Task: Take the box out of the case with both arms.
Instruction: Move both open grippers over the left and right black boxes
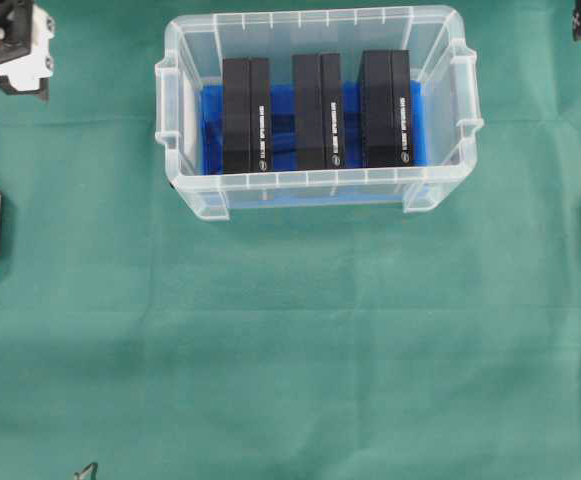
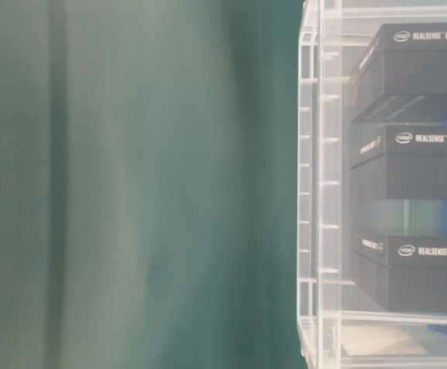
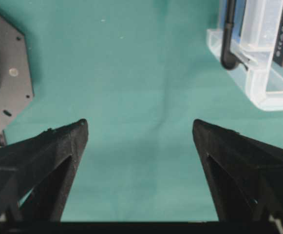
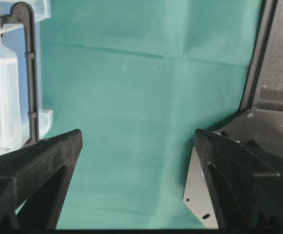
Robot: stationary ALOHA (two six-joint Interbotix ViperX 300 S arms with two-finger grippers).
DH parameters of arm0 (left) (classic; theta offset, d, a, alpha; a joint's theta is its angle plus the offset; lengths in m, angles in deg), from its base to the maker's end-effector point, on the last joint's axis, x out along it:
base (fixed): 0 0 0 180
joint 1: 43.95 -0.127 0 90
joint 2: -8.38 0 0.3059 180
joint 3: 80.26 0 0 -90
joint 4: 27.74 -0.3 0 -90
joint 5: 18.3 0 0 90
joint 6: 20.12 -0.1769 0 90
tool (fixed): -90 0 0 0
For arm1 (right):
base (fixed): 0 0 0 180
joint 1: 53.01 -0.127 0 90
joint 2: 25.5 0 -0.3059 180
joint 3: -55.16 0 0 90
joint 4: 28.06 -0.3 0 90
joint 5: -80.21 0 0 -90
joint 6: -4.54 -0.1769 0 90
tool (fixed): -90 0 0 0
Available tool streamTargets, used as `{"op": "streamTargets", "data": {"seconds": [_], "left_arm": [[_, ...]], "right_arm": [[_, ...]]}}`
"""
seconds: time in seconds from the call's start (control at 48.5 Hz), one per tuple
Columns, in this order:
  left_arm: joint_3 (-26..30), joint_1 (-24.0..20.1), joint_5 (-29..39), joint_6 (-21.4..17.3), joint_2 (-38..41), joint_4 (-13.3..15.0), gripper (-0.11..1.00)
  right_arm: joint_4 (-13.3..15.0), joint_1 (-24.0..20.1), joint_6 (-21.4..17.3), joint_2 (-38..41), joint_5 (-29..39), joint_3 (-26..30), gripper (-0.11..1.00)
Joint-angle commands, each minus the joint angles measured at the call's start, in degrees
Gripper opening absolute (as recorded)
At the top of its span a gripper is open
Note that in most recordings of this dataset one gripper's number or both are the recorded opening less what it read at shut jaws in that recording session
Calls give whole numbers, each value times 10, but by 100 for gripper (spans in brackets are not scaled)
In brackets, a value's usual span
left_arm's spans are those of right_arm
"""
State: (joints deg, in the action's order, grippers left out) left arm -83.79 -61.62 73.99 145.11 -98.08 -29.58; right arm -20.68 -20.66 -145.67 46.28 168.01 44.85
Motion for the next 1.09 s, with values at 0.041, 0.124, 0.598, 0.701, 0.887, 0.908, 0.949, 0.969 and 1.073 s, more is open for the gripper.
{"op": "streamTargets", "data": {"seconds": [0.041, 0.124, 0.598, 0.701, 0.887, 0.908, 0.949, 0.969, 1.073], "left_arm": [[34, 0, 0, 1, 24, 0, 84], [52, 3, 0, 2, 49, 0, 84], [153, 10, -4, -3, 171, 1, 84], [185, 12, -4, -4, 197, 1, 84], [236, 17, -4, -6, 239, 1, 84], [241, 17, -4, -7, 243, 1, 84], [251, 18, -4, -11, 254, 1, 84], [257, 19, -4, -13, 259, 1, 84], [283, 21, -4, -22, 287, 1, 84]], "right_arm": [[-8, 1, -1, 11, -2, 18, 95], [-11, -3, -2, 22, -4, 25, 95], [-18, -59, -18, 153, -59, 131, 95], [-18, -76, -18, 182, -59, 156, 95], [-18, -94, -26, 221, -62, 193, 95], [-18, -95, -28, 224, -63, 197, 95], [-18, -98, -31, 229, -66, 202, 95], [-18, -100, -32, 232, -67, 206, 95], [-18, -105, -33, 241, -69, 216, 95]]}}
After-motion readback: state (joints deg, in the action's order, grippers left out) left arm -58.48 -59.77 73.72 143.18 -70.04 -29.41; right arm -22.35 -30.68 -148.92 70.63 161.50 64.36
